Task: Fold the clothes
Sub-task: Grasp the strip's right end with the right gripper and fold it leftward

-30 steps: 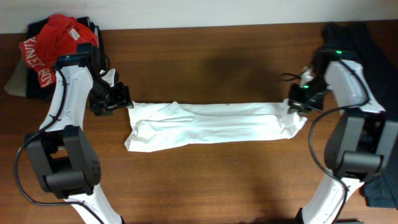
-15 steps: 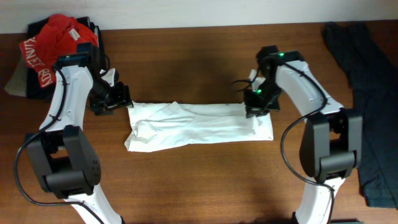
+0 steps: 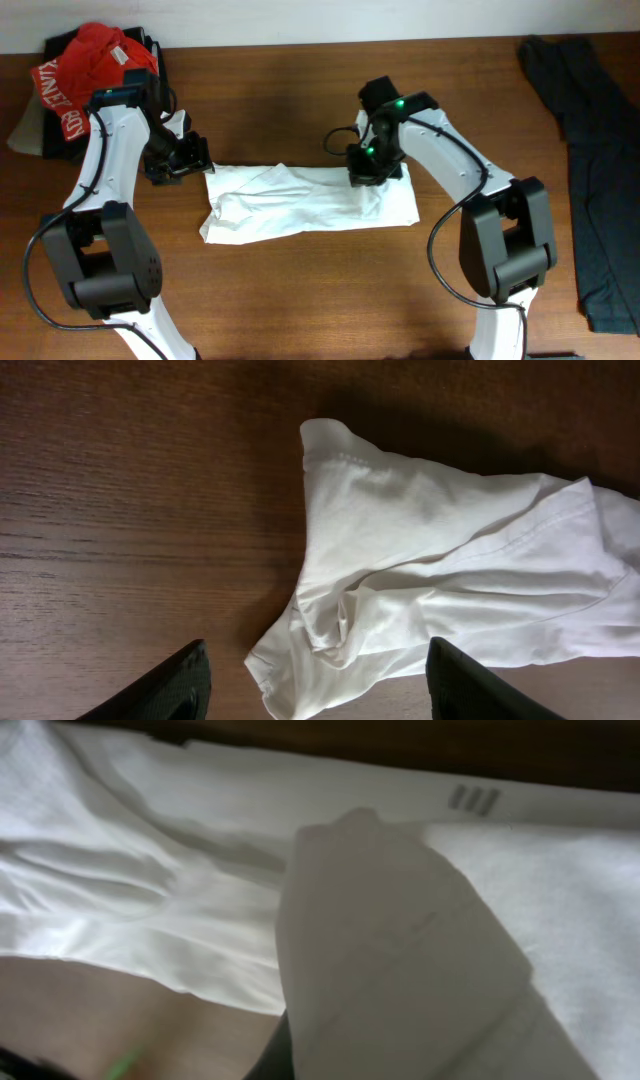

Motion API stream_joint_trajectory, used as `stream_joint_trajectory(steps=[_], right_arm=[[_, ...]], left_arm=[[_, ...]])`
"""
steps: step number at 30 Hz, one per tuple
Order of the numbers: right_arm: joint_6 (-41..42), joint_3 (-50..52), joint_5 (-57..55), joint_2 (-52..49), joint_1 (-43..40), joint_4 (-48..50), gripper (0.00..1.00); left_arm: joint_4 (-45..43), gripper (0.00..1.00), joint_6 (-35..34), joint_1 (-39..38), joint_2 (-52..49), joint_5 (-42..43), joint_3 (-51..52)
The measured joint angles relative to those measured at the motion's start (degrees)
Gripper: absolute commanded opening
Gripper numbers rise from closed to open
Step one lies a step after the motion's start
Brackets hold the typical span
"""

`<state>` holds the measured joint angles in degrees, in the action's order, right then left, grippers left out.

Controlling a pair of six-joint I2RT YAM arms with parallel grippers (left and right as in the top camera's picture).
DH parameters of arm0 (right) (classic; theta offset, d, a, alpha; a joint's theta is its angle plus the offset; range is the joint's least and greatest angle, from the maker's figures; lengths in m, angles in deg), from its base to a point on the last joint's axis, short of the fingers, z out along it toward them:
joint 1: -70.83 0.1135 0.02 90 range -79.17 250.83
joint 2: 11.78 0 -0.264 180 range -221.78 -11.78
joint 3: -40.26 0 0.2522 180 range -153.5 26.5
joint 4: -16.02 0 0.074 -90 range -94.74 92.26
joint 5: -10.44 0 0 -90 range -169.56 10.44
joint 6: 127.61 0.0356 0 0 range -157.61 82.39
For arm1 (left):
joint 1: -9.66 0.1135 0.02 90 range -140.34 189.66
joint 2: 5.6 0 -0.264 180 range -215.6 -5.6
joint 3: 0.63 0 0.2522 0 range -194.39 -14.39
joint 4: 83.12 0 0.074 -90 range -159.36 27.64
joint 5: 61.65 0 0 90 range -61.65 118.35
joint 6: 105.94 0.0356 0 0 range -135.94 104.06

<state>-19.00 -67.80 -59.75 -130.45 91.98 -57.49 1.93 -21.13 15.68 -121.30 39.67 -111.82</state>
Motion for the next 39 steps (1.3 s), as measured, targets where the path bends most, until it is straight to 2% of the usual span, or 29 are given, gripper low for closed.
stream_joint_trajectory(steps=[3, 4, 5, 6, 7, 11, 18, 20, 23, 25, 29, 32, 34, 39], right_arm=[[2.6, 0.0, -0.1, 0.0, 2.2, 3.0, 0.17], [3.3, 0.0, 0.0, 0.0, 2.7, 3.7, 0.31], [4.0, 0.0, -0.2, 0.0, 3.3, 4.1, 0.53], [4.8, 0.0, -0.6, 0.0, 3.8, 4.2, 0.59], [5.5, 0.0, -0.9, 0.0, 4.2, 4.2, 0.62], [6.5, 0.0, -2.9, 0.0, 5.3, 4.3, 0.64], [5.9, -2.0, -4.0, 0.0, 3.4, -2.5, 0.63], [5.1, -3.6, -4.1, 0.0, 1.9, -4.1, 0.51], [3.6, -4.7, -4.3, 0.0, -0.6, -5.7, 0.27], [2.7, -4.4, -4.6, 0.0, -1.4, -5.8, 0.19], [1.8, -1.3, -4.8, 0.0, -1.2, -2.4, 0.12], [1.8, 2.4, -4.7, 0.0, -1.4, 0.5, 0.11], [1.9, 5.9, -3.6, 0.0, -2.0, 4.2, 0.04], [2.0, 13.2, 1.4, 0.0, -5.7, 9.9, 0.04]], left_arm=[[0.0, 0.68, 0.0, 0.0, 0.0, 0.0, 0.0], [0.0, 0.68, 0.0, 0.0, 0.0, 0.0, 0.0], [0.0, 0.68, 0.0, 0.0, 0.0, 0.0, 0.0], [0.0, 0.69, 0.0, 0.0, 0.0, 0.0, 0.0], [0.0, 0.69, 0.0, 0.0, 0.0, 0.0, 0.0], [0.0, 0.69, 0.0, 0.0, 0.0, 0.0, 0.0], [0.0, 0.69, 0.0, 0.0, 0.0, 0.0, 0.0], [0.0, 0.69, 0.0, 0.0, 0.0, 0.0, 0.0], [0.0, 0.69, 0.0, 0.0, 0.0, 0.0, 0.0], [0.0, 0.69, 0.0, 0.0, 0.0, 0.0, 0.0], [0.0, 0.69, 0.0, 0.0, 0.0, 0.0, 0.0], [0.1, 0.69, 0.0, 0.0, 0.0, 0.0, 0.0], [0.1, 0.69, 0.0, 0.0, 0.0, 0.0, 0.0], [0.1, 0.69, 0.0, 0.0, 0.0, 0.0, 0.0]])
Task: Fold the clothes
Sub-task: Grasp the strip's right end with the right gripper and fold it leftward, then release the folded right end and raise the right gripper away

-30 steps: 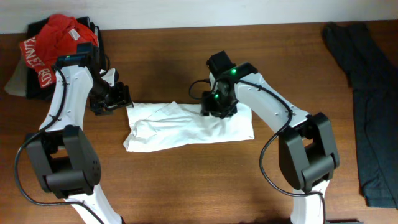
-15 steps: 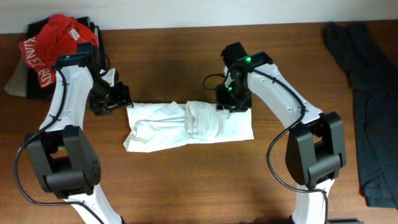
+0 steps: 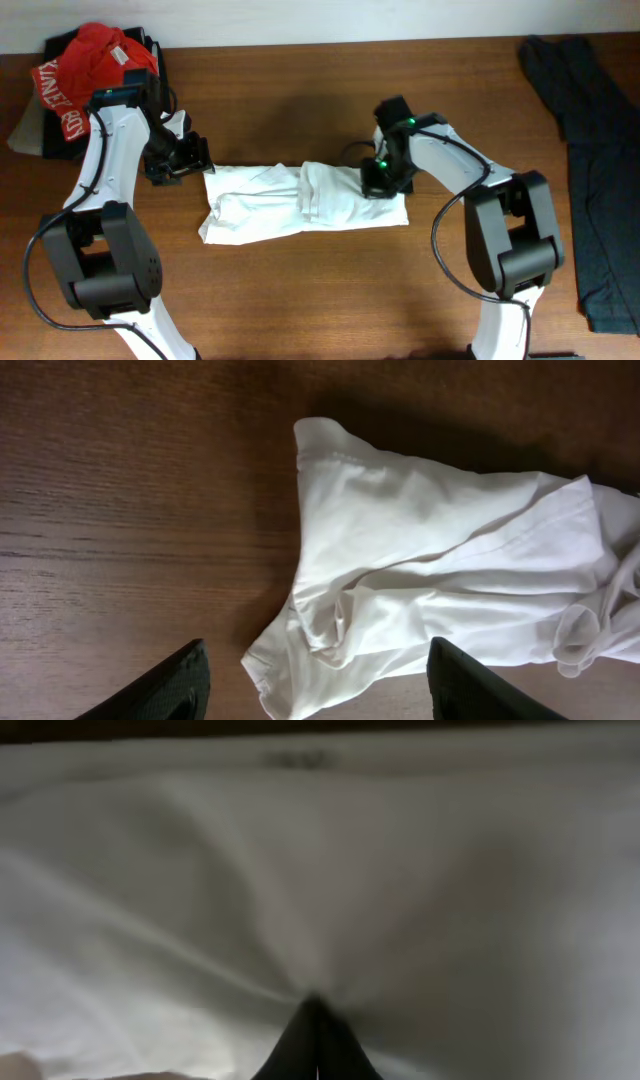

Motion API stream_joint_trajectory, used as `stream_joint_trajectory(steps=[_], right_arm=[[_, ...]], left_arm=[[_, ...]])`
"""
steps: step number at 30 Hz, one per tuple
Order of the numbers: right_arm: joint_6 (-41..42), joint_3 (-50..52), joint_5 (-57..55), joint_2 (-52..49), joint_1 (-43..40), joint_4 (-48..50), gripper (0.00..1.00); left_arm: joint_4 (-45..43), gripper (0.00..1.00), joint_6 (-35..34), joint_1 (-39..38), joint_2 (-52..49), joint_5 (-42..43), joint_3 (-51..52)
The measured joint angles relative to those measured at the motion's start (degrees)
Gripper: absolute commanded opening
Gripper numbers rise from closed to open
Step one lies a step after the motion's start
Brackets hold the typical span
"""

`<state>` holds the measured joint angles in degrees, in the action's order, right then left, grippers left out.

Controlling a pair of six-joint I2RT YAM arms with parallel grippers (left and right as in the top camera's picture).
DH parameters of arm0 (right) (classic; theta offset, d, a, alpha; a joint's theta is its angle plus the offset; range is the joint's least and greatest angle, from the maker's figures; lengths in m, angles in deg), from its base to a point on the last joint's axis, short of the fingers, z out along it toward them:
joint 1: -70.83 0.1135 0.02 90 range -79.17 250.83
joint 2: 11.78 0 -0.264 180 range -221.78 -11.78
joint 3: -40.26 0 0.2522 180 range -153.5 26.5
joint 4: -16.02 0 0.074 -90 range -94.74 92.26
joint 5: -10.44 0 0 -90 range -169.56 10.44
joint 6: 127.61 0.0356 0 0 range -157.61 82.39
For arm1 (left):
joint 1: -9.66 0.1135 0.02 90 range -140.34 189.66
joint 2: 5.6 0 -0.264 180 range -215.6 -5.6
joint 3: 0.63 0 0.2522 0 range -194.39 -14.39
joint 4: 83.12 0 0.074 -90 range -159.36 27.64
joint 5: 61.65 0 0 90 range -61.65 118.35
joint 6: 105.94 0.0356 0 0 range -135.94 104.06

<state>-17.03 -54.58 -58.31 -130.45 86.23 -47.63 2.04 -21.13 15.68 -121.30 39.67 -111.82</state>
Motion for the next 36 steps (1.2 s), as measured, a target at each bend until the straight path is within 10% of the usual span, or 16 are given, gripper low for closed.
stream_joint_trajectory(steps=[7, 10, 13, 17, 36], right_arm=[[0.0, 1.2, 2.8, 1.0, -3.1, 0.2, 0.17], [0.0, 1.2, 2.6, 4.6, -3.7, 0.2, 0.73], [0.3, 1.2, 2.7, 9.6, -3.7, 0.3, 0.99], [1.5, 1.0, 2.7, 14.7, -3.7, 0.8, 0.99], [2.0, 0.2, 1.8, 15.0, -29.2, -0.4, 0.99]], left_arm=[[-0.1, 0.7, 0.0, 0.0, 0.0, 0.0, 0.0], [-0.1, 0.81, -0.2, 0.0, 0.0, 0.0, 0.0], [-0.3, 0.86, -0.2, 0.0, 0.0, 0.0, 0.0], [-0.9, 0.99, -0.1, 0.0, 0.0, 0.9, 0.0], [-1.2, 0.99, -0.2, 0.0, 0.0, 2.2, 0.0]])
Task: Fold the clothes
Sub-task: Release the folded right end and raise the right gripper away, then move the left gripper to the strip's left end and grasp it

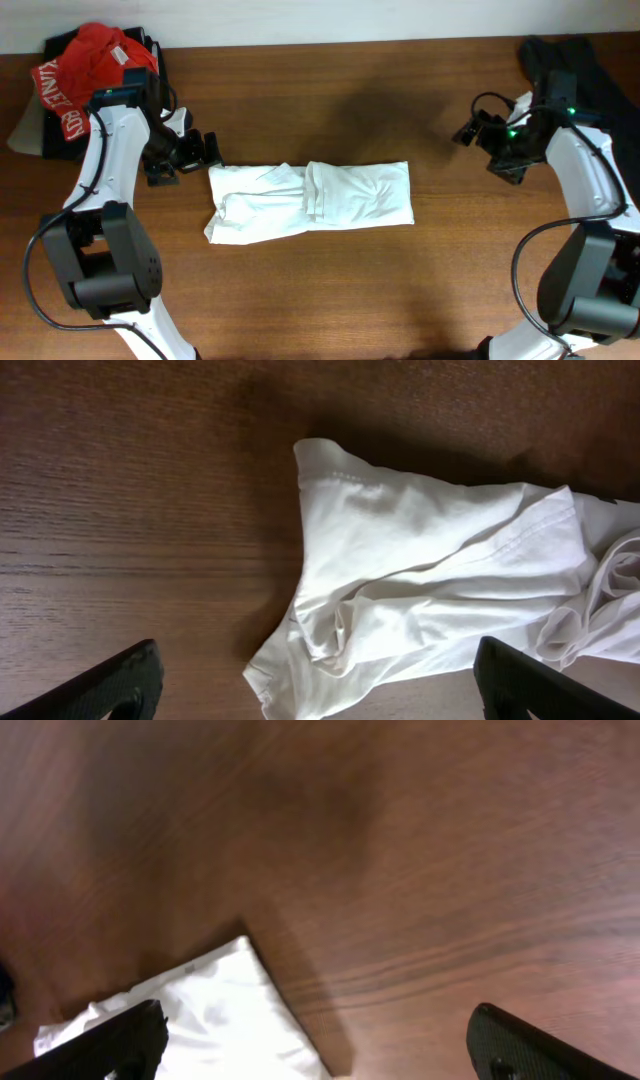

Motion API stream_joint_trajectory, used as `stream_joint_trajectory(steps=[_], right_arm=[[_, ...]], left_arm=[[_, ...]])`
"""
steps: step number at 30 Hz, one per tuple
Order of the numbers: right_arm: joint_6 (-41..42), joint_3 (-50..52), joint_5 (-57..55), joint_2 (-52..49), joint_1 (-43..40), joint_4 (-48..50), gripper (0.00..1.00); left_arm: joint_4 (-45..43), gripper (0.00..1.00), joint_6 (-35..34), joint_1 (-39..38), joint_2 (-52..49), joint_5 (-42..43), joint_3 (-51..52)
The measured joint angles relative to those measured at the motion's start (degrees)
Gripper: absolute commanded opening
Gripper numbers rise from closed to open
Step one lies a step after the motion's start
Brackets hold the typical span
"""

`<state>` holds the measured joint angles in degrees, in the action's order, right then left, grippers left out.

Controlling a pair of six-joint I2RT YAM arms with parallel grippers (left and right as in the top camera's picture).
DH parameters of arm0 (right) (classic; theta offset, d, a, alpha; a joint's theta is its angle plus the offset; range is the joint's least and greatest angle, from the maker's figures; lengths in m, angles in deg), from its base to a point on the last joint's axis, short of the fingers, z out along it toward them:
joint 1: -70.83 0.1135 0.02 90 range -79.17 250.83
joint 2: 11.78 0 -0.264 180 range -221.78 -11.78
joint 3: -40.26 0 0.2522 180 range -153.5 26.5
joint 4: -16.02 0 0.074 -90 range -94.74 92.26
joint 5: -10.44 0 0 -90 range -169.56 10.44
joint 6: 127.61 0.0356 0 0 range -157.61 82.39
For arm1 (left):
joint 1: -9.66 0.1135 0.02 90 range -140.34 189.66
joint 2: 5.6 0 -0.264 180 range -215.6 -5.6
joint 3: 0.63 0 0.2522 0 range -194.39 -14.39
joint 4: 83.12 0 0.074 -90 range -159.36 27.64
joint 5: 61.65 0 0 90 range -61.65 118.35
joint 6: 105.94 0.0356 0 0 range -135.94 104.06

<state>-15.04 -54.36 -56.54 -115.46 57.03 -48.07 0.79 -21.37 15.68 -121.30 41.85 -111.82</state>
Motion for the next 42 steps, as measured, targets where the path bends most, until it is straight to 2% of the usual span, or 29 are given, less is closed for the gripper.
stream_joint_trajectory(steps=[19, 25, 30, 36, 42], right_arm=[[0.0, 0.0, 0.0, 0.0, -0.2, -0.2, 0.99], [0.0, 0.0, 0.0, 0.0, -0.2, -0.2, 0.99], [0.0, 0.0, 0.0, 0.0, -0.2, -0.2, 0.99], [0.0, 0.0, 0.0, 0.0, -0.2, -0.2, 0.99], [0.0, 0.0, 0.0, 0.0, -0.2, -0.2, 0.99]], left_arm=[[-1.2, 0.99, 0.0, 0.2, 0.0, 0.0, 0.0], [-1.3, 0.99, 0.1, 4.8, 0.0, 0.1, 0.0], [-1.3, 0.99, 2.6, 8.8, 0.0, 3.4, 0.0], [-2.9, 0.99, 4.8, 8.4, -0.8, 8.3, 3.0], [-5.1, 0.99, 5.5, 8.4, -5.6, 10.7, 7.5]])
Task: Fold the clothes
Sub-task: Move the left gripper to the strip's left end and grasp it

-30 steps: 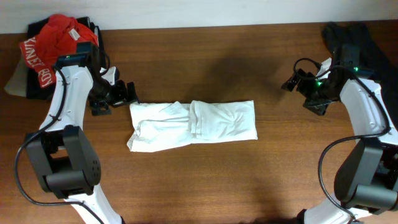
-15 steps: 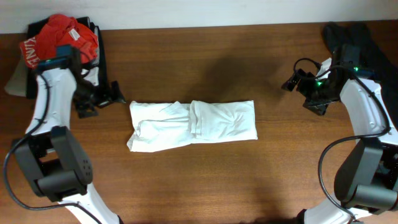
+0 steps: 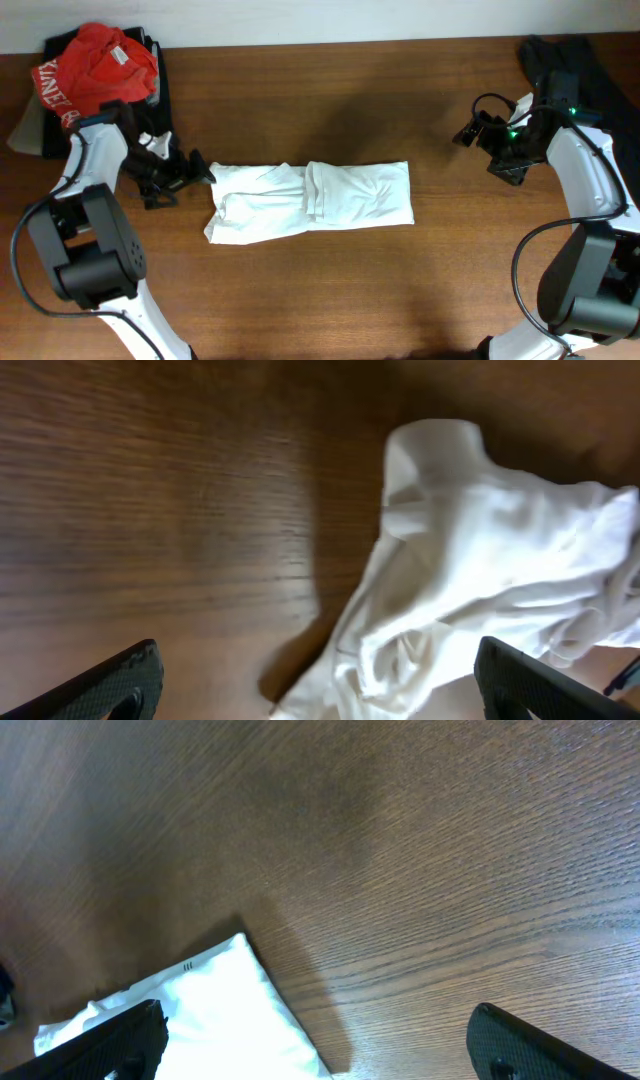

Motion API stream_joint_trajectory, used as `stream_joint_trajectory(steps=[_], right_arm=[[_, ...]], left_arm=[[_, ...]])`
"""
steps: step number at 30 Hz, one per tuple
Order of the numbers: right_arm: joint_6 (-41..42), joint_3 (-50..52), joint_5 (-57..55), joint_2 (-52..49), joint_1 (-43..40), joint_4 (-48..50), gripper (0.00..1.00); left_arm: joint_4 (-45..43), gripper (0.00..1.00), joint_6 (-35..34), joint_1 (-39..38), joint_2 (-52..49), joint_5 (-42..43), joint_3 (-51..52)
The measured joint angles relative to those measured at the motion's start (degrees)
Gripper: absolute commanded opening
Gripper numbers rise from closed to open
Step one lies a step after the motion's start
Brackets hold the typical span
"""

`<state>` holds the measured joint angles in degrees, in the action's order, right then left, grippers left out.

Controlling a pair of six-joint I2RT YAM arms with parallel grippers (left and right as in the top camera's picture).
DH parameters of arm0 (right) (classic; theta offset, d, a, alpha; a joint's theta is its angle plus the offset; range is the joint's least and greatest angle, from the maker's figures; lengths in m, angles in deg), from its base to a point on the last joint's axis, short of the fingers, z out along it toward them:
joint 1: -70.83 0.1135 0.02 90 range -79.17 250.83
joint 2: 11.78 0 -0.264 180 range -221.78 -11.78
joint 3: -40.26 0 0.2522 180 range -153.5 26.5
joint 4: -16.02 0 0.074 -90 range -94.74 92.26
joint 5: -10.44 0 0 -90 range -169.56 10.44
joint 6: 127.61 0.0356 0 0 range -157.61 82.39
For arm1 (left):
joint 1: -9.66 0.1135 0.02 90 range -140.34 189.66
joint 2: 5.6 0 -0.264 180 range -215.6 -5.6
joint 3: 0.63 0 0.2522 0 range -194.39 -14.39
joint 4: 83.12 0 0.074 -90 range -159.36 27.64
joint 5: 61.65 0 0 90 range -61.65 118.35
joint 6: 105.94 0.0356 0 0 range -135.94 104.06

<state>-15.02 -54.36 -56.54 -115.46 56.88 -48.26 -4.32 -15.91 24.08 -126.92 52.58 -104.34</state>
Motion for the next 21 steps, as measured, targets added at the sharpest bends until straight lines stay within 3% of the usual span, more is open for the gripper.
stream_joint_trajectory(steps=[21], right_arm=[[0.0, 0.0, 0.0, 0.0, 0.0, 0.0, 0.99]], left_arm=[[-12.0, 0.99, 0.0, -1.6, 3.3, 13.7, 13.3]])
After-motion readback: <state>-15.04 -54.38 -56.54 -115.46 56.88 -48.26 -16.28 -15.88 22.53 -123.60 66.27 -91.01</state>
